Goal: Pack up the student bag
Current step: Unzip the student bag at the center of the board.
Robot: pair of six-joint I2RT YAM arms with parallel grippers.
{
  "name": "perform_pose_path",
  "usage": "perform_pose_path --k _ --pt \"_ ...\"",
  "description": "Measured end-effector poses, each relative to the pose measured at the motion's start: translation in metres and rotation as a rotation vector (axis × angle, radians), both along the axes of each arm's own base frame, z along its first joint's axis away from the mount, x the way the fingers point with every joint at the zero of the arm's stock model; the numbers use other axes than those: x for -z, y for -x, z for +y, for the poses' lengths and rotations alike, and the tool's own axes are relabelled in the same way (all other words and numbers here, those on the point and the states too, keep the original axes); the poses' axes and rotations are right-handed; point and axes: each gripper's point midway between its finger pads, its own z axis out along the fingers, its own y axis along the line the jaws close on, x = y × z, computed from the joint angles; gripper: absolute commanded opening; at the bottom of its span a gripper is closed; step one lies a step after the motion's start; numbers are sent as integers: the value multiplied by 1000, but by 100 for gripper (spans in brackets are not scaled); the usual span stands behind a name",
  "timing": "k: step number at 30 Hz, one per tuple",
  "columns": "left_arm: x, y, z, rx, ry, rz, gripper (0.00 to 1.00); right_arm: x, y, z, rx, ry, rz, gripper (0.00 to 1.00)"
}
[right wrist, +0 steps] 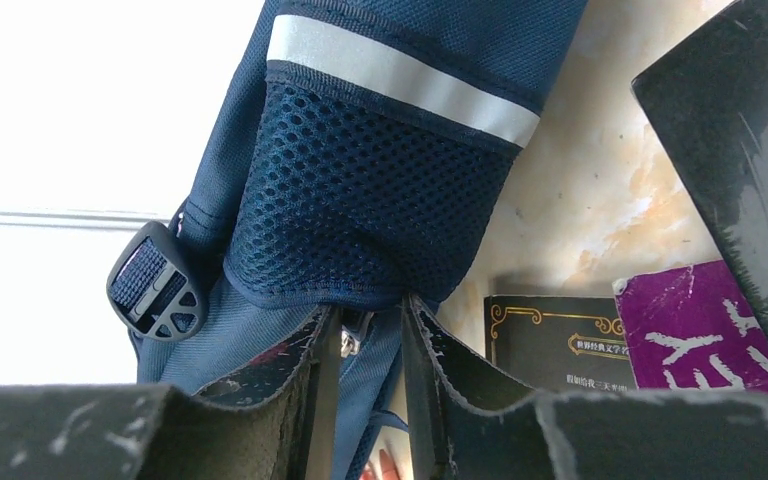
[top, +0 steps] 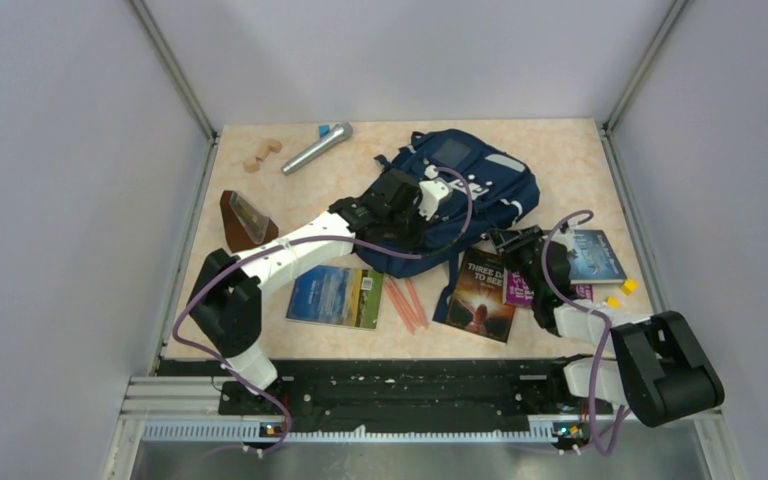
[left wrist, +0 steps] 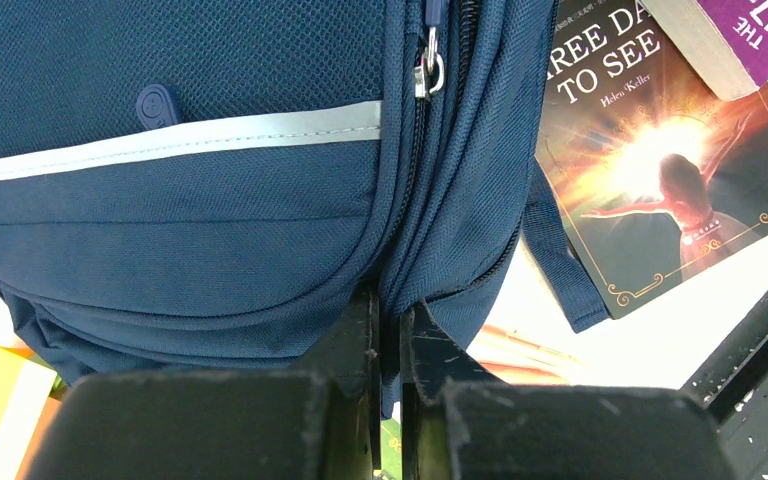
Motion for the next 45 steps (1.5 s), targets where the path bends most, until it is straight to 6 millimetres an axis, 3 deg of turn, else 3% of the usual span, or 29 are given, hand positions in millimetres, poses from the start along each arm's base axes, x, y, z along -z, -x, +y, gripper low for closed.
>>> perform_pose_path --k 16,25,33,40,45 --pt "1 1 1 0 -4 4 0 -9 1 13 -50 -102 3 33" --pt "1 1 1 0 -3 5 0 -33 7 15 -64 -149 -45 34" --pt "1 1 1 2 -2 6 0 -26 4 9 -32 -120 -33 34" --pt "2 2 2 2 -8 11 0 5 1 9 -32 -73 42 29" --pt "2 3 2 2 -11 14 0 8 -3 12 -43 -77 39 28"
